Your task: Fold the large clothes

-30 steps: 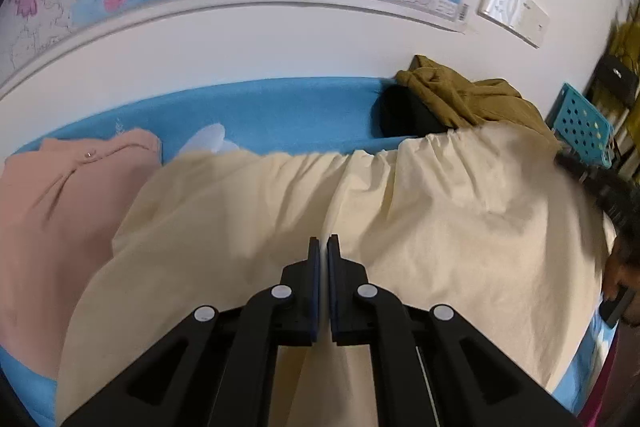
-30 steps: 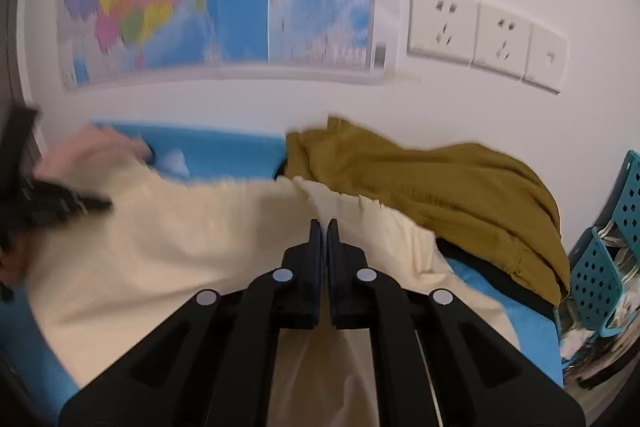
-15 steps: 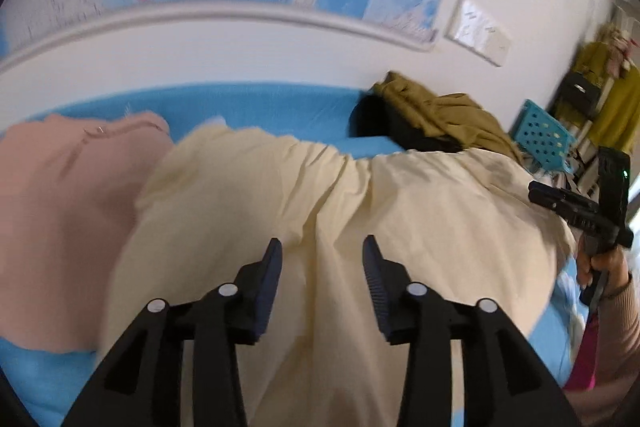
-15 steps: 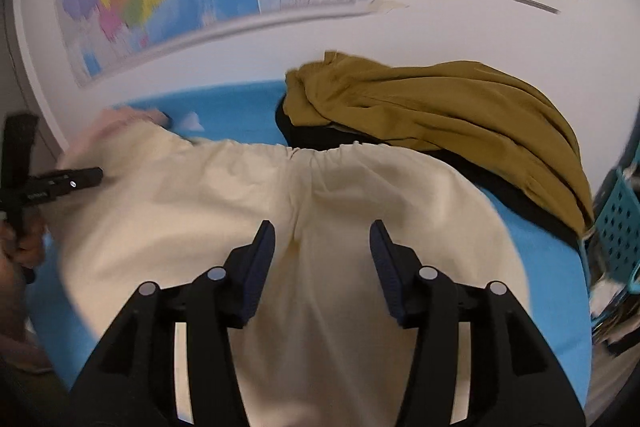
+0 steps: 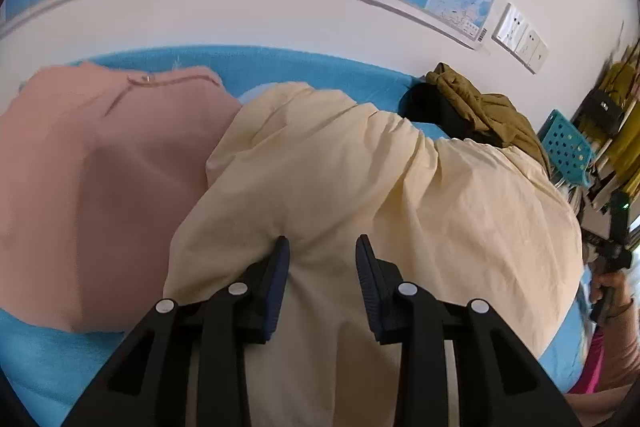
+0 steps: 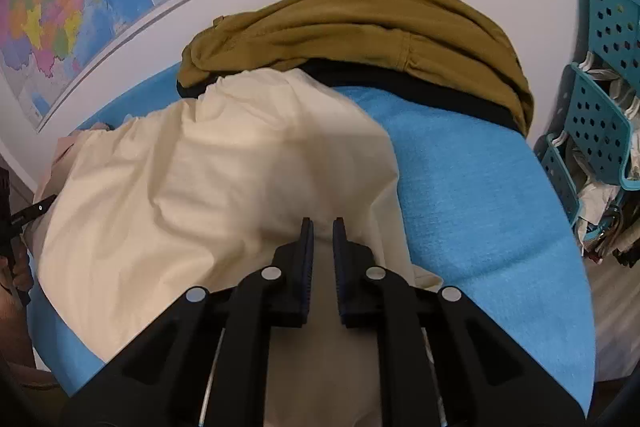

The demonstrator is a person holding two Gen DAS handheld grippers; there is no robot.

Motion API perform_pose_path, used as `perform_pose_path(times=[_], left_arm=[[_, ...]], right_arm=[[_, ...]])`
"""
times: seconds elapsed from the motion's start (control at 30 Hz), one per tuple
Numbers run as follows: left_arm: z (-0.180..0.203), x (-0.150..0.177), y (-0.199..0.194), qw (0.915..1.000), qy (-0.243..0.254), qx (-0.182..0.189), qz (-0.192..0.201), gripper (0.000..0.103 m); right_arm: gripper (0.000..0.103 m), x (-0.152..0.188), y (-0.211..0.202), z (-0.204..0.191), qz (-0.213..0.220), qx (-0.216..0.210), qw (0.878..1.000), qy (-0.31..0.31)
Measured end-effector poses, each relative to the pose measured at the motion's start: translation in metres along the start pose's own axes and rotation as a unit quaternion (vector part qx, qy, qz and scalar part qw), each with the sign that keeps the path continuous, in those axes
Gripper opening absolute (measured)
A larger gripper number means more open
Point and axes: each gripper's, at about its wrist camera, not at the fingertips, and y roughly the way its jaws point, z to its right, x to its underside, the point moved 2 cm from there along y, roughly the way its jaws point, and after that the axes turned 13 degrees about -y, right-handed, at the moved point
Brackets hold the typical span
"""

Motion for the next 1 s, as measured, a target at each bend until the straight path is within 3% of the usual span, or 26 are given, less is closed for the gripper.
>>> perform_pose_path(times=[0.1, 0.23, 0.37, 0.43, 0.53, 0.6, 0.7, 0.83, 0.93, 1.0], left_arm=[[0.008, 0.006, -0.022, 0.9997, 0.015, 0.011, 0.019, 0.046], [0.012, 0.018, -0.058, 0.9976, 0.04, 0.026, 0.049, 0.046], [-0.001, 0.032, -0.056, 0.9991, 0.025, 0.011, 0.033, 0.046], [-0.012, 0.037, -0.043, 0.9998, 0.009, 0.002, 0.017, 0.045], [-0.022, 0.042, -0.026, 1.0, -0.001, -0.001, 0.003, 0.044], [-0.022, 0.041, -0.027, 1.0, -0.009, 0.0, 0.001, 0.044], [-0.013, 0.039, -0.046, 0.9996, -0.008, 0.007, 0.026, 0.045], [0.015, 0.049, -0.07, 0.9971, 0.039, 0.031, 0.057, 0.051], [0.037, 0.06, -0.07, 0.9948, 0.074, 0.05, 0.049, 0.053], [0.042, 0.065, -0.055, 0.9957, 0.076, 0.042, 0.03, 0.053]], right_arm=[[0.019, 0.001, -0.032, -0.006, 0.046, -0.012, 0.999, 0.003], [0.033, 0.0, -0.073, -0.045, 0.097, -0.051, 0.992, -0.062], [0.034, 0.004, -0.066, -0.08, 0.077, -0.083, 0.987, -0.113], [0.034, 0.01, -0.046, -0.087, 0.047, -0.07, 0.988, -0.127], [0.031, 0.021, -0.013, -0.078, 0.013, -0.08, 0.993, -0.086], [0.031, 0.022, -0.011, -0.073, 0.016, -0.092, 0.994, -0.064], [0.035, 0.014, -0.022, -0.081, 0.022, -0.074, 0.994, -0.078], [0.042, 0.0, -0.051, -0.11, 0.069, -0.105, 0.985, -0.115], [0.043, -0.007, -0.059, -0.147, 0.087, -0.14, 0.973, -0.159], [0.045, -0.008, -0.051, -0.171, 0.081, -0.157, 0.967, -0.185]])
